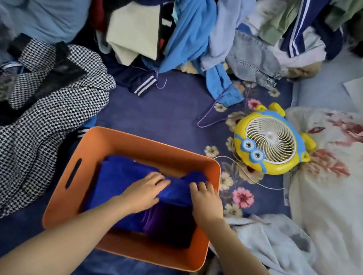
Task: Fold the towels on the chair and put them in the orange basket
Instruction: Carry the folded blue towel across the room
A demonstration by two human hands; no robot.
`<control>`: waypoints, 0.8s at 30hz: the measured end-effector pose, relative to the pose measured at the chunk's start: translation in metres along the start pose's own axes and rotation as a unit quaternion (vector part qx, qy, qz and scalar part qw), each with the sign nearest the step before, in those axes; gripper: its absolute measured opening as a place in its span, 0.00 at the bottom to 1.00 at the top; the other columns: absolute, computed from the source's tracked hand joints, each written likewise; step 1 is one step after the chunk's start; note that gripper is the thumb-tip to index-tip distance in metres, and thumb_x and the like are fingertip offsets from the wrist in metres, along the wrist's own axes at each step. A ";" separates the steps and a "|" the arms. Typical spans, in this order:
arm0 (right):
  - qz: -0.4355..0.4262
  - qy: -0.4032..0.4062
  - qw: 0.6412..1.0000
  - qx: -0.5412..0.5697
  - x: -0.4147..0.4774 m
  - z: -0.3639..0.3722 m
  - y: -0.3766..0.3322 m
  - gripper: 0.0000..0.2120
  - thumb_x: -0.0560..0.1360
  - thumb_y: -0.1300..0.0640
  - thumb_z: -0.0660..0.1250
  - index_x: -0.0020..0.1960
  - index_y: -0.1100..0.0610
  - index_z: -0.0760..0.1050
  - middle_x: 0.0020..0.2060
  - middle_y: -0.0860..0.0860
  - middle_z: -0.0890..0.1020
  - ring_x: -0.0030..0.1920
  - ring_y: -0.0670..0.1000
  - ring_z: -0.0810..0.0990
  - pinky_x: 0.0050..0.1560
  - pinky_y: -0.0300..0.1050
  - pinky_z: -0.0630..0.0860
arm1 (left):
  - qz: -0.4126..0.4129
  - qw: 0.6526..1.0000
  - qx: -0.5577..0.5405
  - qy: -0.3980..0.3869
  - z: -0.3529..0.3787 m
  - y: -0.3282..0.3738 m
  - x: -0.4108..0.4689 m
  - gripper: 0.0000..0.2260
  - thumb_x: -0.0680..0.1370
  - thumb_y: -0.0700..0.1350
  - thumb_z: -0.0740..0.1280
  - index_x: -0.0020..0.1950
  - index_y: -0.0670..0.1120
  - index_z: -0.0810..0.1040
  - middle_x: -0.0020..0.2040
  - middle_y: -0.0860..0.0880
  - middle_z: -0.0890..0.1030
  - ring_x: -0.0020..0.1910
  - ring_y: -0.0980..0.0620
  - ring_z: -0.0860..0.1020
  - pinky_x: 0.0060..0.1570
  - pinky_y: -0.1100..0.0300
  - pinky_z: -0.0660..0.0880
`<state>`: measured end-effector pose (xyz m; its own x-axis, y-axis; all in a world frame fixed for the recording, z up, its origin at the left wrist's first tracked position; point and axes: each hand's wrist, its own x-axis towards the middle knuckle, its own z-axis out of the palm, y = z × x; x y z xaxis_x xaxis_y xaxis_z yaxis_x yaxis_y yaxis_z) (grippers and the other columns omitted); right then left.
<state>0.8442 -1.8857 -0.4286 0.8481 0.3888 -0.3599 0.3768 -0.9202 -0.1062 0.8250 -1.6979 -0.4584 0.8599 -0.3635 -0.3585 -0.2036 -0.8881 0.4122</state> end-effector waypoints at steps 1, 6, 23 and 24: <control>-0.005 -0.032 0.999 -0.039 -0.002 0.011 -0.007 0.21 0.47 0.61 0.81 0.38 0.58 0.79 0.31 0.55 0.80 0.34 0.58 0.81 0.33 0.44 0.78 | 0.023 0.998 0.046 -0.021 0.015 0.000 -0.005 0.26 0.73 0.38 0.65 0.71 0.40 0.66 0.70 0.41 0.68 0.72 0.44 0.62 0.67 0.51 0.67; -0.014 -0.235 0.966 -0.106 -0.011 0.051 -0.025 0.19 0.81 0.63 0.50 0.71 0.62 0.60 0.72 0.65 0.60 0.73 0.66 0.53 0.71 0.58 0.55 | 0.089 0.977 0.172 -0.089 0.066 0.012 -0.024 0.18 0.67 0.43 0.64 0.55 0.46 0.82 0.57 0.42 0.81 0.56 0.45 0.79 0.50 0.56 0.78; 0.096 -0.172 0.980 0.024 0.017 0.085 -0.034 0.27 0.81 0.64 0.50 0.76 0.63 0.42 0.74 0.67 0.46 0.74 0.65 0.50 0.68 0.52 0.63 | -0.411 0.872 -0.264 0.013 0.061 0.014 0.052 0.34 0.75 0.49 0.67 0.75 0.45 0.52 0.69 0.41 0.68 0.65 0.41 0.71 0.53 0.51 0.72; 0.107 -0.165 0.980 0.029 0.018 0.091 -0.035 0.28 0.81 0.64 0.52 0.76 0.61 0.42 0.74 0.67 0.43 0.74 0.65 0.49 0.68 0.52 0.63 | -0.424 0.863 -0.274 0.014 0.061 0.014 0.059 0.34 0.75 0.47 0.67 0.75 0.46 0.52 0.68 0.41 0.69 0.64 0.40 0.72 0.53 0.50 0.73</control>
<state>0.8122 -1.8508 -0.5161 0.7350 0.1596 -0.6590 0.1741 -0.9837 -0.0440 0.8439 -1.7487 -0.5252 0.6026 0.3660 -0.7092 0.7508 -0.5612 0.3483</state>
